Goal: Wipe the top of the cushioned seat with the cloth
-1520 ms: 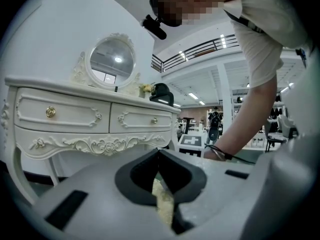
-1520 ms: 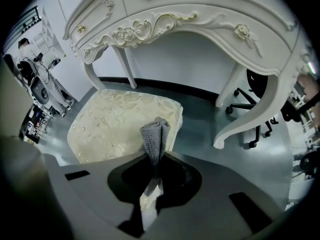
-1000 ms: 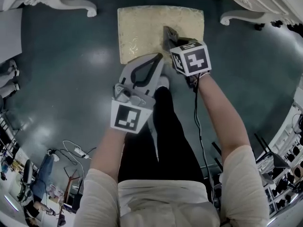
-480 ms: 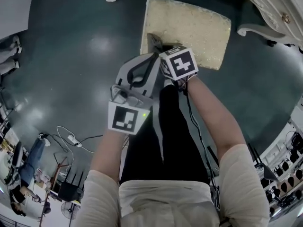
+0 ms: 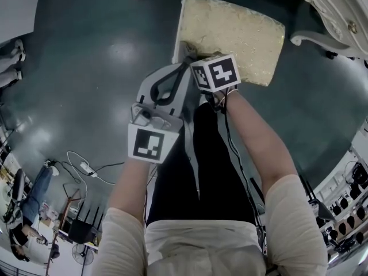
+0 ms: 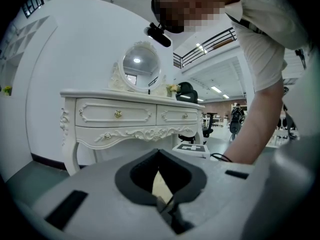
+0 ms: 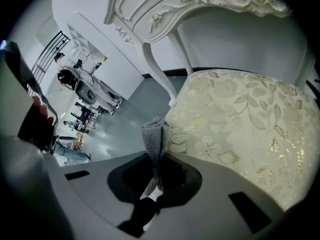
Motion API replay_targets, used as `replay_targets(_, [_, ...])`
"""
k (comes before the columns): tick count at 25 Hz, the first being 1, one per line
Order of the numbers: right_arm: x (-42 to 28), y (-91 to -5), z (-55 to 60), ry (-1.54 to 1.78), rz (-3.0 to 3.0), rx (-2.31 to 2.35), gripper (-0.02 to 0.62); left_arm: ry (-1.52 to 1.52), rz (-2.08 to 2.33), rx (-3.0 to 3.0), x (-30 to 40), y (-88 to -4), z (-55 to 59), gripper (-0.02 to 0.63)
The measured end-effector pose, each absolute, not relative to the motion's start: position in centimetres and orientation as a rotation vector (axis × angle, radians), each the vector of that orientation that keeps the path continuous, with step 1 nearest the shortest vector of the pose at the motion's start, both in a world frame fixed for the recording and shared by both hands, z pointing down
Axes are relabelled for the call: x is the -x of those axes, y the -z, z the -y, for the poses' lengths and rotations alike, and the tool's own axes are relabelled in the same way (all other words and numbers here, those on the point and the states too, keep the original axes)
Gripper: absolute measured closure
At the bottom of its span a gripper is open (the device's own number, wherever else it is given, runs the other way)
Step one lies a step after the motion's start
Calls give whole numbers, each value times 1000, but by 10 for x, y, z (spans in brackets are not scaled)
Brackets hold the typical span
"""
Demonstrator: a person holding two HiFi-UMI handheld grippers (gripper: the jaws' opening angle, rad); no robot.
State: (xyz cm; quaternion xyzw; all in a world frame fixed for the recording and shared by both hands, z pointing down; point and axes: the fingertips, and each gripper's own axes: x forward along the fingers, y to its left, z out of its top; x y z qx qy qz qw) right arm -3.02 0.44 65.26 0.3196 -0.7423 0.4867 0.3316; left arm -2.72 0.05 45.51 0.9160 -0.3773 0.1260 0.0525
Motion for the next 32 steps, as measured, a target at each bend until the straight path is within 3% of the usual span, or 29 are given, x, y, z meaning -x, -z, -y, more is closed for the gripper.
replay_targets(32, [-162, -656, -53, -1324, 1740, -1162, 565, -374, 786, -2927, -101, -460, -25, 603])
